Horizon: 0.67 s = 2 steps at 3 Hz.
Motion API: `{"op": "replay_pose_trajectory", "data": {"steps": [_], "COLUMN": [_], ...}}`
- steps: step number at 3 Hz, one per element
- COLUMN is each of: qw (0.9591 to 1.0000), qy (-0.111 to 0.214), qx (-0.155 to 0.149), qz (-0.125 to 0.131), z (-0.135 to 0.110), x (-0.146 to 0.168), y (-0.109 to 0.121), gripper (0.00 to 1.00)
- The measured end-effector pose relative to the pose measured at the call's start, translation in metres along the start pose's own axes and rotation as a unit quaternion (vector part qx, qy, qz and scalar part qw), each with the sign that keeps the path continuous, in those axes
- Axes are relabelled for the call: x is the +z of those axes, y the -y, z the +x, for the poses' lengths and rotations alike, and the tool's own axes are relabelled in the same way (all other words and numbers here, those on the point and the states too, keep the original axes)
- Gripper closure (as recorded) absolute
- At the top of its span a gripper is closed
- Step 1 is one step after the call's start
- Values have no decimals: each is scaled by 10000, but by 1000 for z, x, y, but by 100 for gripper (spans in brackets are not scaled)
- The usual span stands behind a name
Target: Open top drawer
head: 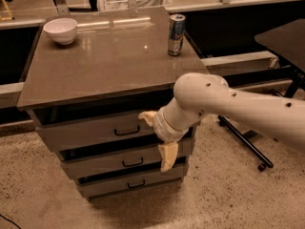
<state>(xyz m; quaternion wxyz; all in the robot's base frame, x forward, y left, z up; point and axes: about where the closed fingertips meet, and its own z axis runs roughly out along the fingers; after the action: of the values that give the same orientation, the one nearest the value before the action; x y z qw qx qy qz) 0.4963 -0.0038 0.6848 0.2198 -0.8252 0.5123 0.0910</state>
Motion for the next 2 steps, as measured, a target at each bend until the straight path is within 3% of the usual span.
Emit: {"op": "replay_pose_trajectory", "data": {"steps": [1,2], "qw": [9997,9987], "qy": [16,-71], "qx": [205,474], "qz": [157,144], "z": [6,9], "x": [3,10], "y": [33,57], "gripper": [0,0]}}
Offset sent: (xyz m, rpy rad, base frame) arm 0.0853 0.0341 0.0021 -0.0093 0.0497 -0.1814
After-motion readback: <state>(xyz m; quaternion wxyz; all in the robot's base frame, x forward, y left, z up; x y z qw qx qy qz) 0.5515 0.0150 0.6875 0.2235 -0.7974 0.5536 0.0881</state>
